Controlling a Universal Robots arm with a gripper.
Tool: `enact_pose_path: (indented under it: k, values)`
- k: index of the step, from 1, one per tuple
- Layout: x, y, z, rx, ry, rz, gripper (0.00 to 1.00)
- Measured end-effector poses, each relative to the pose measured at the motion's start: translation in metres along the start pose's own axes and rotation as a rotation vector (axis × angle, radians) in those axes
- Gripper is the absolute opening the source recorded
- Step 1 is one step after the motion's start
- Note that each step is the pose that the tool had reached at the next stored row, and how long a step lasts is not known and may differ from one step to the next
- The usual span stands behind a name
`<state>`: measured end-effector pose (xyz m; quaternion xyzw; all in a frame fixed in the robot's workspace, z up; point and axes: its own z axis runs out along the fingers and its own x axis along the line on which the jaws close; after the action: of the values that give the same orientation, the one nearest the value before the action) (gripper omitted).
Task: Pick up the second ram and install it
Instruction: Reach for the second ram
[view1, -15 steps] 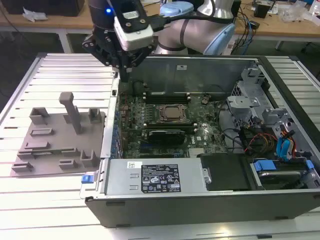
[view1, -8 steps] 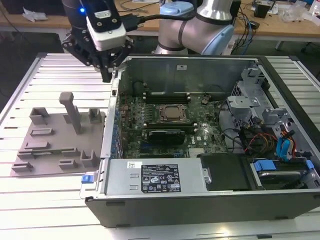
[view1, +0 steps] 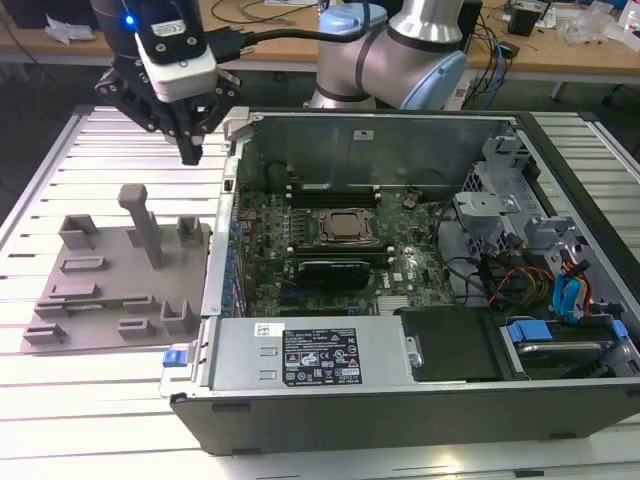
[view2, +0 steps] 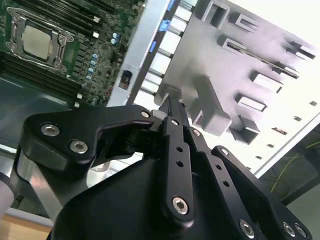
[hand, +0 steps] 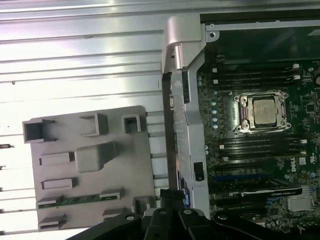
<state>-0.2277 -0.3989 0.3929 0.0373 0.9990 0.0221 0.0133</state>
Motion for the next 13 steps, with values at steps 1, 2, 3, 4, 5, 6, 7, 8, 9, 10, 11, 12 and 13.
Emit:
enact_pose_path:
  k: [1,2,3,4,5,6,7,8,9,10,11,12,13]
  values:
    - [0.0117,-0.0008,-0.0002,0.0000,0.0000,0.000,0.08]
    - [0.0148,-0.0011,-0.0003,0.0000,0.0000,0.000,0.08]
    - [0.0174,-0.0013,-0.0004,0.0000,0.0000,0.000,0.08]
    - [0.0240,-0.0018,-0.0005,0.0000,0.0001,0.000,0.08]
    - [0.0295,-0.0022,-0.0005,-0.0001,-0.0001,0.000,0.08]
    - [0.0358,-0.0026,-0.0007,-0.0001,-0.0001,0.000,0.08]
    - [0.0428,-0.0032,-0.0008,-0.0001,-0.0002,0.000,0.08]
    - [0.0495,-0.0037,-0.0010,0.0000,-0.0001,0.000,0.08]
    - [0.0527,-0.0039,-0.0010,0.0000,-0.0002,0.000,0.08]
    - [0.0550,-0.0041,-0.0011,0.0000,-0.0001,0.000,0.08]
    - [0.0608,-0.0045,-0.0011,-0.0001,-0.0002,0.000,0.08]
    - [0.0657,-0.0049,-0.0012,-0.0001,-0.0001,0.000,0.08]
    - [0.0694,-0.0052,-0.0013,0.0000,-0.0001,0.000,0.08]
